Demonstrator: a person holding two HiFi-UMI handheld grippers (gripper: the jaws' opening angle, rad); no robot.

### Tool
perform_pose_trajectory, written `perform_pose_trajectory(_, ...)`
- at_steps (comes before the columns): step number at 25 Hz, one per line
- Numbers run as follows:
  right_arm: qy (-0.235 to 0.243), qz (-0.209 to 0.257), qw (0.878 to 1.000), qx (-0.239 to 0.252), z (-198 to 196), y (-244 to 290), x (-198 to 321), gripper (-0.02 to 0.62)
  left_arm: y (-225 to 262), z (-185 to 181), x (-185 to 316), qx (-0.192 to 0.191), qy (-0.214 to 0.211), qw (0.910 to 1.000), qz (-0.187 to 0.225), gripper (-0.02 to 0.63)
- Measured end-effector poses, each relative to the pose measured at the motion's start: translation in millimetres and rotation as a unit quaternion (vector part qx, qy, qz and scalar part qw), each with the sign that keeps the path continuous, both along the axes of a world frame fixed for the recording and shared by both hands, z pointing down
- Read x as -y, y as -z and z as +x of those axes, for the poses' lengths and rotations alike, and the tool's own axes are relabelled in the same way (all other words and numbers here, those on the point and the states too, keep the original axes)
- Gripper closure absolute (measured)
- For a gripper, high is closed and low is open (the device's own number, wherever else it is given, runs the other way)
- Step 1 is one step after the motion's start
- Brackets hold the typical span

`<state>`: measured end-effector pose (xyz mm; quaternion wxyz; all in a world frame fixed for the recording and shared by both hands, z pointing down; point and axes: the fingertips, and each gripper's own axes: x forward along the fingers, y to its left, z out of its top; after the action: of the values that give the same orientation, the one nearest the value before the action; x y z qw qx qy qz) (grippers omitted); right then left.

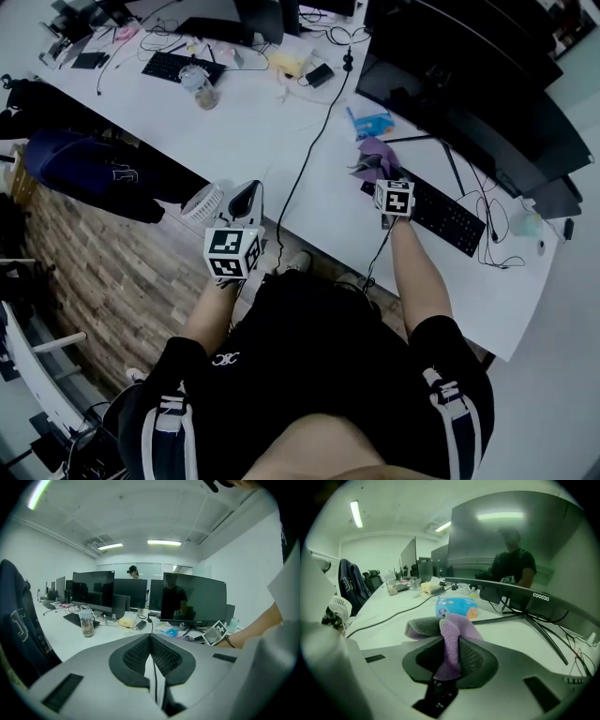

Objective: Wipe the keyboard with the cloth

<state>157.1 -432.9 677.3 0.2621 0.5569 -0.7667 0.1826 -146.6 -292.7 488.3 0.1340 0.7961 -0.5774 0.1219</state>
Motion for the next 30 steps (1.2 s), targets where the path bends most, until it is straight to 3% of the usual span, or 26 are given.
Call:
perform_pose_trajectory(7,-0.019,-0.019,1.000,0.005,-6,-7,-4,0.503,-4,1,11,-0.007,-0.005,1.0000,-0.001,0.592)
perform_pose_trajectory(16,-0.026,-0.039,0.999,0.024,-25,-12,-44,0.502,1,18,38,-0.021,-0.048,0.9986,0.013,0.592)
perform_pose_trajectory(24,-0.048,-0.027,0.998,0.018,-27,-15,-55,0.502,-1,27,59,-0.031,-0.097,0.9946,0.021,0.592)
perform_pose_trajectory(30,-0.090,-0.024,0.996,0.010,-11,-17,-60,0.502,-15,42,72,-0.036,-0.159,0.9866,0.006,0.593)
